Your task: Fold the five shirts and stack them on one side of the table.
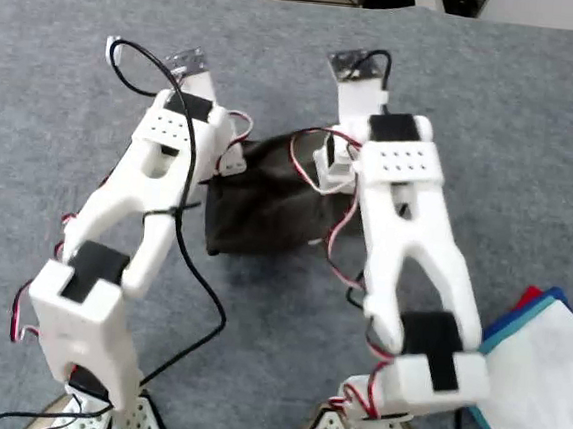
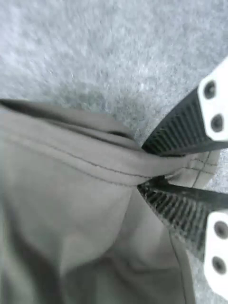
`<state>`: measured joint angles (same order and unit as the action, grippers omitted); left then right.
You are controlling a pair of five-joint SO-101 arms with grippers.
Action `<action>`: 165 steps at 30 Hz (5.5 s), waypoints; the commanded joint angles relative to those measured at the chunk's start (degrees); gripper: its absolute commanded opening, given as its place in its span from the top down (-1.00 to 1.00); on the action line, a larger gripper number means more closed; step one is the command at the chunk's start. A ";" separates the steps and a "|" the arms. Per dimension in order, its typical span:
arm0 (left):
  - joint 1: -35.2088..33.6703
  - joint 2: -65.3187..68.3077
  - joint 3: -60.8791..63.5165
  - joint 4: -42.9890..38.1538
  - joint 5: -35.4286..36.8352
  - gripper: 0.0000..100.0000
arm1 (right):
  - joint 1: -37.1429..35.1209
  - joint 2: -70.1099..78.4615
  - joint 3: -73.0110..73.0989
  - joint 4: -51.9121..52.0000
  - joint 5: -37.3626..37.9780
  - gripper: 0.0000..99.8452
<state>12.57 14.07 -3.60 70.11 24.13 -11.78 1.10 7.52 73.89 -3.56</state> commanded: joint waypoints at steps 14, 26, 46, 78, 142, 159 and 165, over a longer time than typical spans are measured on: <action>14.51 -16.57 -6.51 0.53 1.23 0.96 | 14.55 -21.85 2.33 9.76 8.88 0.99; 26.73 -16.48 -18.20 0.44 1.58 0.96 | 34.86 -42.95 2.33 25.05 15.65 0.99; 46.68 -4.79 -23.38 -6.77 1.41 0.96 | 79.08 -50.77 2.77 28.31 30.51 0.99; 55.38 16.22 -47.38 -8.44 1.58 0.96 | 108.00 -42.07 10.42 12.22 42.64 0.99; -22.33 15.78 -70.86 30.59 -16.88 0.96 | 8.84 -49.45 7.69 24.26 16.62 0.94; -38.51 -10.33 -18.20 26.99 -24.88 0.96 | -3.30 -43.74 19.21 -9.49 6.07 0.94; -36.48 -36.79 16.97 12.40 -28.66 0.96 | -2.95 -40.66 15.34 -6.51 2.46 0.94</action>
<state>-25.49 -7.82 -4.84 89.45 -2.95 -15.56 -39.87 26.68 66.77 0.04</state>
